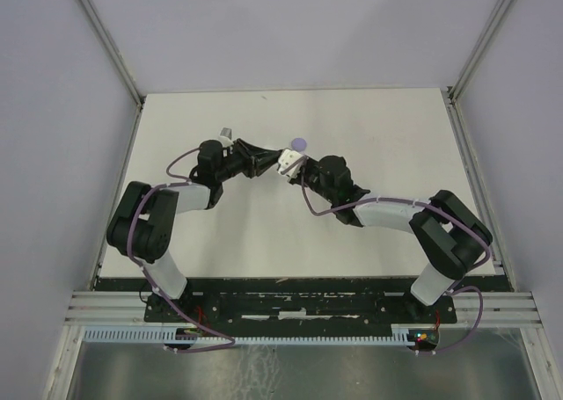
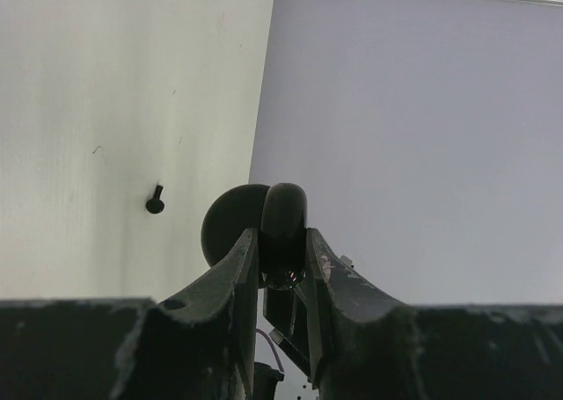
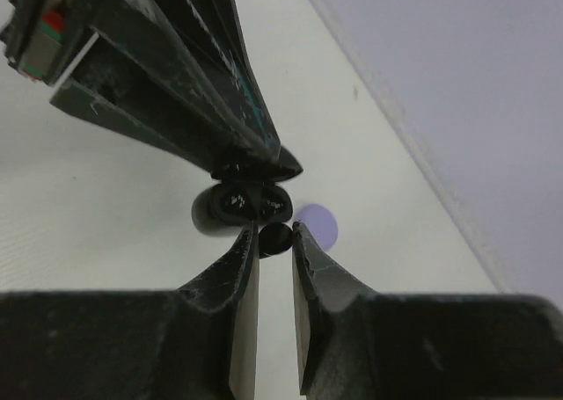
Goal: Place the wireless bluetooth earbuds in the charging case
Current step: Place the earbud in the charging case.
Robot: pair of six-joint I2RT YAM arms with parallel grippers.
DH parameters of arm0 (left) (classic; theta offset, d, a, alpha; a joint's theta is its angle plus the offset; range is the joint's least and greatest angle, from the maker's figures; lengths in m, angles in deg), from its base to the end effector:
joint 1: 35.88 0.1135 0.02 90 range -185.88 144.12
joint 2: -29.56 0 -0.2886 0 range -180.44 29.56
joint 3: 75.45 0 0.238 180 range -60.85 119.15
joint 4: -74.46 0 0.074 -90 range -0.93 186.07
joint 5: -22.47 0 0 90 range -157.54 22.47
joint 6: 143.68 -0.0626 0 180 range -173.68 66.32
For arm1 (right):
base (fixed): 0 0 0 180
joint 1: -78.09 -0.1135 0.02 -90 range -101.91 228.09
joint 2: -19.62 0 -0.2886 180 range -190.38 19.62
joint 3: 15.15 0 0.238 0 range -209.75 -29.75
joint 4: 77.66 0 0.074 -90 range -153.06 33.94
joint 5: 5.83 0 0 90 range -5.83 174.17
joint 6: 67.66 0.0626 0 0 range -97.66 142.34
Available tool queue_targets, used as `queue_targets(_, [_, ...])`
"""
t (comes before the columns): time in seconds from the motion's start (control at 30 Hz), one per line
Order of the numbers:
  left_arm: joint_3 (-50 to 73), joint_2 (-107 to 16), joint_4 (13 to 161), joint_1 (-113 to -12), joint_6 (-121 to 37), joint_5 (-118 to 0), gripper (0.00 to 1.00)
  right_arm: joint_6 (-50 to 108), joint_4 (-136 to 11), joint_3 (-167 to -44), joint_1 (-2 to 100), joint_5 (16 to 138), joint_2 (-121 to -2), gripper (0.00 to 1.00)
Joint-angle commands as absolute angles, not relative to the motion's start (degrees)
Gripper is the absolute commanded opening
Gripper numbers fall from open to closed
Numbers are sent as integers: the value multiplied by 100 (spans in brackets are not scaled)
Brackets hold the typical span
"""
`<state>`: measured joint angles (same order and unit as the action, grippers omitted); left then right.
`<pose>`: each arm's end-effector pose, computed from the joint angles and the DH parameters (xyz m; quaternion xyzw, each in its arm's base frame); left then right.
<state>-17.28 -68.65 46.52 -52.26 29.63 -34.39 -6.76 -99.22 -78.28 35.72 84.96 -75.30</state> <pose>0.3425 -0.1363 0.2195 -0.2615 0.7207 -0.6035 0.2190 0.2824 0.2564 0.2514 -0.4446 0.6254 0.0688 0.6376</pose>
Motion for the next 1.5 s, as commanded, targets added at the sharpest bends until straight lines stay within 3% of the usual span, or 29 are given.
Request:
queue_targets(0.0, [-1468,-6932,4364,-5330,3219,-3407,3,-1470,-11510,-7729,3557,7710,-7504,1])
queue_targets(0.67, [-1383,-6798,4563,-5346,3227,-3201,3,-2691,-11608,-7693,3563,7455,-7702,2])
queue_targets(1.47, [-1325,-6717,4512,-5328,3314,-3105,3,-2837,-11550,-7472,3560,7696,-7797,2])
